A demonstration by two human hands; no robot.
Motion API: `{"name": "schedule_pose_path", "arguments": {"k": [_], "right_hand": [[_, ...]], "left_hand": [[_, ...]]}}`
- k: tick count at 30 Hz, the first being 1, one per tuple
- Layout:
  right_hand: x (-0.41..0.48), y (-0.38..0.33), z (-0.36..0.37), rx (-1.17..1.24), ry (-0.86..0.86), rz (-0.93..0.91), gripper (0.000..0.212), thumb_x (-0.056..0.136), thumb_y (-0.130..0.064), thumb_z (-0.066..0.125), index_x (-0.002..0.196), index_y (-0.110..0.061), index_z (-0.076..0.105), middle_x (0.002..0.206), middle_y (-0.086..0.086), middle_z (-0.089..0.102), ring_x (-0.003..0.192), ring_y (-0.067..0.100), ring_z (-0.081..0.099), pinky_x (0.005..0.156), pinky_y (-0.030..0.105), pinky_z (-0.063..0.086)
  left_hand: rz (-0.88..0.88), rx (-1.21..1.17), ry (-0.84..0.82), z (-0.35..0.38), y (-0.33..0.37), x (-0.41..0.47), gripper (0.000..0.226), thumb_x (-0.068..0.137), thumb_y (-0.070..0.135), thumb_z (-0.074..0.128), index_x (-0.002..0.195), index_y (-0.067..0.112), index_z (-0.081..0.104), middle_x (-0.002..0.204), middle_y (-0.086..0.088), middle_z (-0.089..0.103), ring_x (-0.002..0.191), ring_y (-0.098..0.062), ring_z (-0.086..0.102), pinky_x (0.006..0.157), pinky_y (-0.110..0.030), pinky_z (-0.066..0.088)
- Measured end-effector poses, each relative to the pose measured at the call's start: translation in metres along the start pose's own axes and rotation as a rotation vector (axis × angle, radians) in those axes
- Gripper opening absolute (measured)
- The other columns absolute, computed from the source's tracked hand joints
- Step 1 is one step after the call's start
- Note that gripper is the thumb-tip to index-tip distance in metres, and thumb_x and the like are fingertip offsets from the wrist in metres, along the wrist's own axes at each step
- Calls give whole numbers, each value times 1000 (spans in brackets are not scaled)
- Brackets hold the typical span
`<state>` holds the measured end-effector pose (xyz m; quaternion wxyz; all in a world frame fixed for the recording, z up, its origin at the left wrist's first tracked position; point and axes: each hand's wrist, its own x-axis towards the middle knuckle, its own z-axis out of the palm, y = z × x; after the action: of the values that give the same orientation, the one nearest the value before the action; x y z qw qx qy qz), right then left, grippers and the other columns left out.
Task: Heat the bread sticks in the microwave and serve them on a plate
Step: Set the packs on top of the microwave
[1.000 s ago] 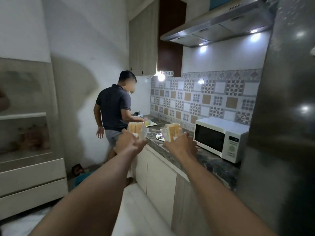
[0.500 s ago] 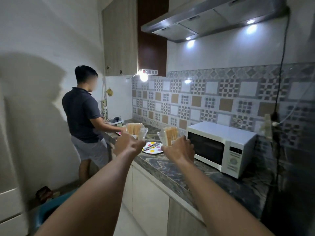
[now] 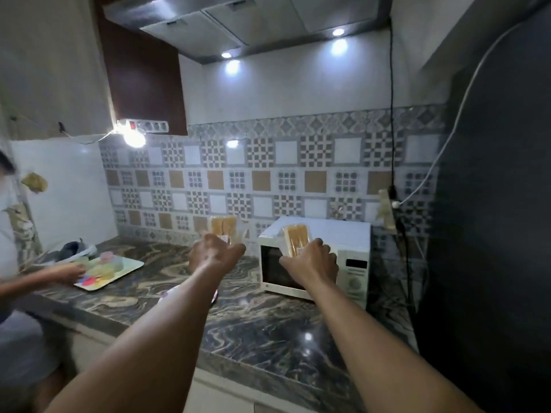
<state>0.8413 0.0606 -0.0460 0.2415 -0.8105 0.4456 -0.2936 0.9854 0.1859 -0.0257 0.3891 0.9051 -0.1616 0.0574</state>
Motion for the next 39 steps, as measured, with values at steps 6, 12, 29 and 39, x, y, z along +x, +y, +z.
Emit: {"name": "schedule_pose_path", "arguments": {"k": [6,12,29,39], "right_hand": [[65,22,11,-37,100,157,79,70,-55,74,127,-8,46,129,13,53,117,35,50,97,45,45],[144,48,33,-93,176,242,78,72,-54,73,128,-7,46,130,14,53,118,35,51,96,45,46],[352,99,120,-189,198,332,70,72,-54,68,121,-9,49,121,12,57,111,34,55,94,45,41],[411,115,168,-280,174,387,77,70,-57,70,126,-10,45,124,14,57,114,34,53,97,46,38]], "left_hand": [[101,-30,-97,64,42,53,71,63,60,75,107,9,54,93,-8,64,80,-28,57,69,-36,50],[177,-87,-185,138,84,106,67,66,49,78,108,9,44,93,-8,62,81,-27,59,64,-35,48],[174,-12,-322,323,154,246,77,72,48,74,129,12,37,117,-12,62,108,-36,60,93,-46,47],[175,118,-327,395,160,282,74,75,50,77,128,13,41,126,-15,61,122,-37,50,100,-47,39]]}}
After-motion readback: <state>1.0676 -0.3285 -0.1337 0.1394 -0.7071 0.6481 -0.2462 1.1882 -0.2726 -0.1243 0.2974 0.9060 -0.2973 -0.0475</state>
